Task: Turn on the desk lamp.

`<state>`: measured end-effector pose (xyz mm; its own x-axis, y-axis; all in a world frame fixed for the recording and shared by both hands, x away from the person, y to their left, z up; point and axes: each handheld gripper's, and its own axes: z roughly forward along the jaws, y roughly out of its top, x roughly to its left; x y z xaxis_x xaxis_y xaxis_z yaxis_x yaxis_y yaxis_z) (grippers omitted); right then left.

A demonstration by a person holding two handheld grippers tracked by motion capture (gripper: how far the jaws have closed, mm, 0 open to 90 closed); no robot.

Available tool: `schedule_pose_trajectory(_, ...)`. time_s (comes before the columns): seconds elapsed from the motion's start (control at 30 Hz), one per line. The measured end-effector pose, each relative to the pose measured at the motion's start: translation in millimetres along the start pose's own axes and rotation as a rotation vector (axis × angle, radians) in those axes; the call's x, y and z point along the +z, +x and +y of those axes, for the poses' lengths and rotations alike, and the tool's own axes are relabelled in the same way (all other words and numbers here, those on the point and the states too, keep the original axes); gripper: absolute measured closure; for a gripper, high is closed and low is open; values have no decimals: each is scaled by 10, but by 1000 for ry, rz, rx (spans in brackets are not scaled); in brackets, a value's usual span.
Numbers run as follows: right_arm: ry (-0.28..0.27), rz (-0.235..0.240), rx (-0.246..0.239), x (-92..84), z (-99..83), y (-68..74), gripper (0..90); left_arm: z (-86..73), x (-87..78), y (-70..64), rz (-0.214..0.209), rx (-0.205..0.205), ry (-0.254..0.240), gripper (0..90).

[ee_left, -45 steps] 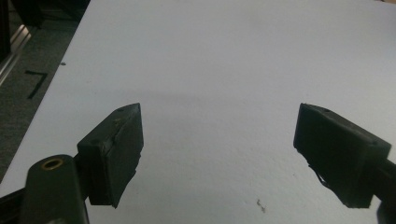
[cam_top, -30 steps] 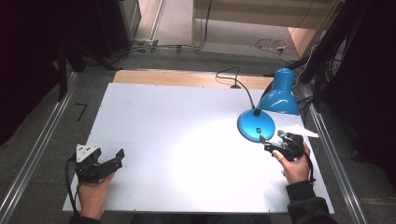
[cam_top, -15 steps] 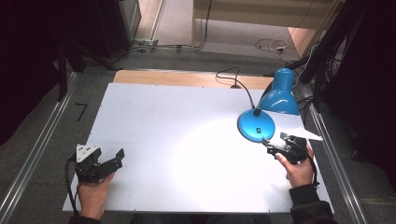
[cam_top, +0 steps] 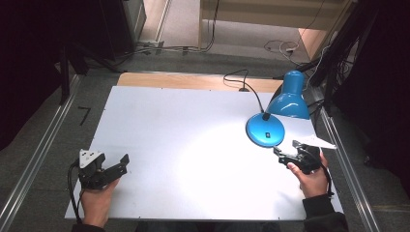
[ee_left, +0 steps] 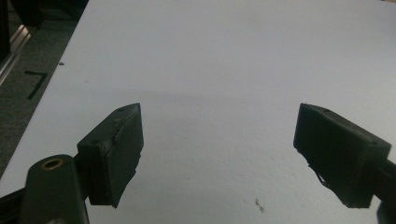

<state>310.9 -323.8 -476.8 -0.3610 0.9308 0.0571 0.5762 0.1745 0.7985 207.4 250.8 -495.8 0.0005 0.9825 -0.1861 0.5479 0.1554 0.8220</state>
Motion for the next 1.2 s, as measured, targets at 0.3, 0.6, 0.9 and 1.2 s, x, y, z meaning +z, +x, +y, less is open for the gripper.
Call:
schedule_pose_trajectory(0.3, 5, -2, -14, -42, -35, -7, 156, 0, 1, 1, -2, -1, -1, 165)
schedule_pose_trajectory(0.6, 4, -4, -12, -97, -65, -18, 156, 1, -3, -1, -1, -2, -2, 165)
schedule_pose_trajectory(0.9, 6, -14, -9, -147, -111, -41, 156, -1, 0, 2, -3, -3, 1, 165)
schedule_pose_trajectory(1.2, 6, -18, -2, -215, -161, -80, 156, -1, 8, 0, -4, -2, 3, 165)
